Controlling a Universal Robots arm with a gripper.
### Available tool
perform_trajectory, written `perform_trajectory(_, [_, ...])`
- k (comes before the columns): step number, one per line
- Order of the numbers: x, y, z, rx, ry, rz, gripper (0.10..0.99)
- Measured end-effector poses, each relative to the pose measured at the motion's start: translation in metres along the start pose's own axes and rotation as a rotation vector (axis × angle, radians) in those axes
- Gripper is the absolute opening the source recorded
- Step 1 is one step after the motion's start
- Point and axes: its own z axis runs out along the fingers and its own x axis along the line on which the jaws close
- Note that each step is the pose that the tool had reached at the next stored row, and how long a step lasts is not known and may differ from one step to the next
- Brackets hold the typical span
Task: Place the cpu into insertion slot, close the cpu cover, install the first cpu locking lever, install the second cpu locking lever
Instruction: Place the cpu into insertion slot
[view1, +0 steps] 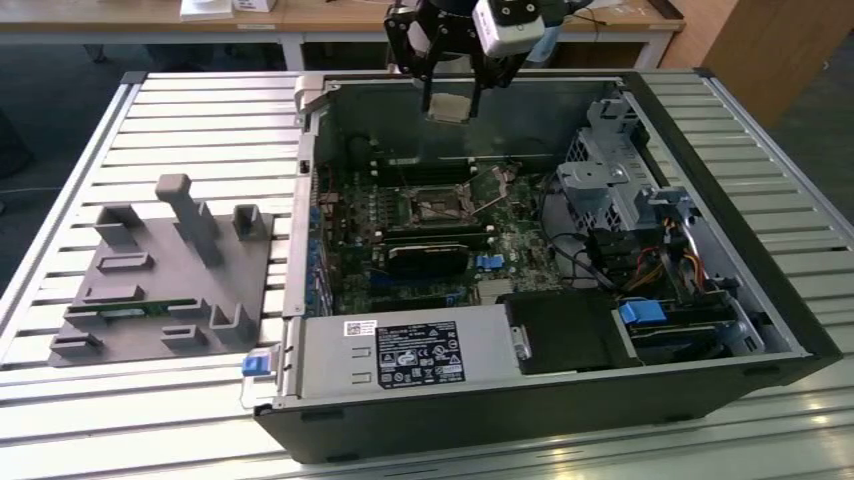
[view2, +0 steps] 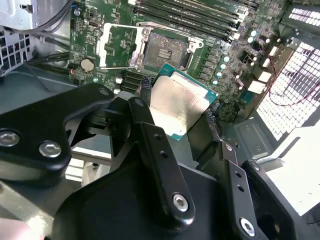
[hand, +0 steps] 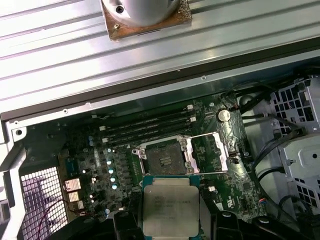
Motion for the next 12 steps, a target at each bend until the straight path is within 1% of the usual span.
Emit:
perform_trajectory(6, [0.0000,0.0000,0.0000,-0.001,-0.0024,0.028,0.541])
perform_trajectory(12, [0.0000,0.0000,0.0001,-0.001,-0.0061,0.070,0.541])
